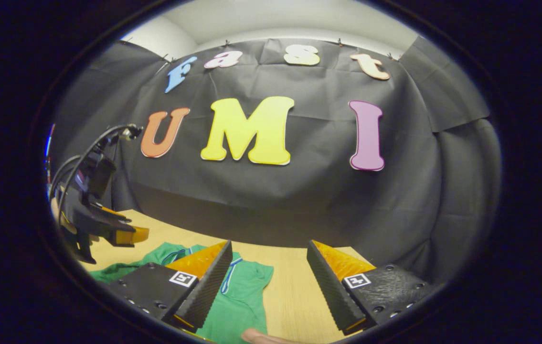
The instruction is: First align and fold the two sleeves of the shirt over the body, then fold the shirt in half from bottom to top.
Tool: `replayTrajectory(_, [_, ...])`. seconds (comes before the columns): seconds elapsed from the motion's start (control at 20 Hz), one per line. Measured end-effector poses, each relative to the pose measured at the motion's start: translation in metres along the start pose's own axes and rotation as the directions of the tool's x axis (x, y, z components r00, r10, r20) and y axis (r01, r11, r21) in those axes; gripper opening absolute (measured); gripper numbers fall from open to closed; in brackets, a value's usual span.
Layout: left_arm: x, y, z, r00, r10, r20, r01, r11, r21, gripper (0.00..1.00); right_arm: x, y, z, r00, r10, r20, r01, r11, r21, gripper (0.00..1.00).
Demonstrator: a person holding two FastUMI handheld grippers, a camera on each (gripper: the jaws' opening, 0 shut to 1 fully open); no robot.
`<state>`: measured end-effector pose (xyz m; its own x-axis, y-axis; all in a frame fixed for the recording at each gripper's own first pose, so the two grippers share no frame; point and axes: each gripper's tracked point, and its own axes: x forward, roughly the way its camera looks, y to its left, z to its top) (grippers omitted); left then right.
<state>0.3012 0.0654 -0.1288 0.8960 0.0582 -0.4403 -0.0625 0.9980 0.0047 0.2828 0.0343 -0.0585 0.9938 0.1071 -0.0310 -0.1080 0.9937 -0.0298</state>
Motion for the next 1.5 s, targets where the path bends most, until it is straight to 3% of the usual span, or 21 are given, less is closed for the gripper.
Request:
replayTrajectory(0.2, [-0.057, 0.006, 0.016, 0.994, 0.000, 0.109, 0.000, 1.000, 0.008, 0.99, -0.046, 0.013, -0.006, 0.999, 0.047, -0.001, -0.047, 0.998, -0.033, 0.96])
replayTrajectory(0.35, [-0.103, 0.001, 0.018, 0.983, -0.029, 0.180, 0.029, 1.000, 0.003, 1.00, -0.092, 0.006, 0.006, 0.999, 0.031, 0.025, -0.030, 0.999, -0.035, 0.95])
replayTrajectory(0.6, [-0.167, 0.010, -0.013, 0.980, -0.020, 0.199, 0.020, 1.000, 0.003, 0.99, -0.169, -0.011, 0.024, 0.998, 0.026, 0.058, -0.028, 0.999, 0.039, 0.97])
replayTrajectory(0.65, [-0.177, 0.012, -0.019, 0.980, -0.019, 0.199, 0.019, 1.000, 0.005, 0.95, -0.183, -0.013, 0.024, 0.998, 0.034, 0.055, -0.036, 0.999, 0.041, 0.97])
replayTrajectory(0.7, [-0.186, 0.015, -0.027, 0.980, -0.016, 0.199, 0.014, 1.000, 0.009, 0.99, -0.196, -0.016, 0.025, 0.998, 0.036, 0.057, -0.038, 0.998, 0.043, 0.95])
replayTrajectory(0.95, [-0.242, 0.041, -0.061, 0.975, 0.022, 0.221, -0.017, 1.000, -0.025, 0.99, -0.251, -0.035, 0.003, 0.999, 0.017, 0.033, -0.019, 0.997, 0.074, 0.95])
replayTrajectory(1.2, [-0.277, 0.056, -0.103, 0.974, 0.006, 0.225, 0.008, 0.998, -0.061, 0.99, -0.268, -0.046, -0.033, 0.999, -0.039, -0.011, 0.040, 0.999, 0.026, 0.95])
replayTrajectory(1.4, [-0.268, 0.064, -0.133, 0.981, -0.010, 0.194, 0.032, 0.994, -0.108, 1.00, -0.260, -0.039, -0.084, 0.991, -0.045, -0.128, 0.047, 0.999, 0.010, 0.95])
replayTrajectory(1.45, [-0.262, 0.062, -0.143, 0.986, -0.018, 0.164, 0.039, 0.991, -0.129, 0.95, -0.260, -0.037, -0.097, 0.987, -0.043, -0.157, 0.045, 0.999, 0.011, 0.97])
replayTrajectory(1.5, [-0.257, 0.061, -0.151, 0.988, -0.027, 0.151, 0.050, 0.988, -0.149, 1.00, -0.260, -0.032, -0.108, 0.983, -0.031, -0.181, 0.035, 0.999, 0.017, 0.95])
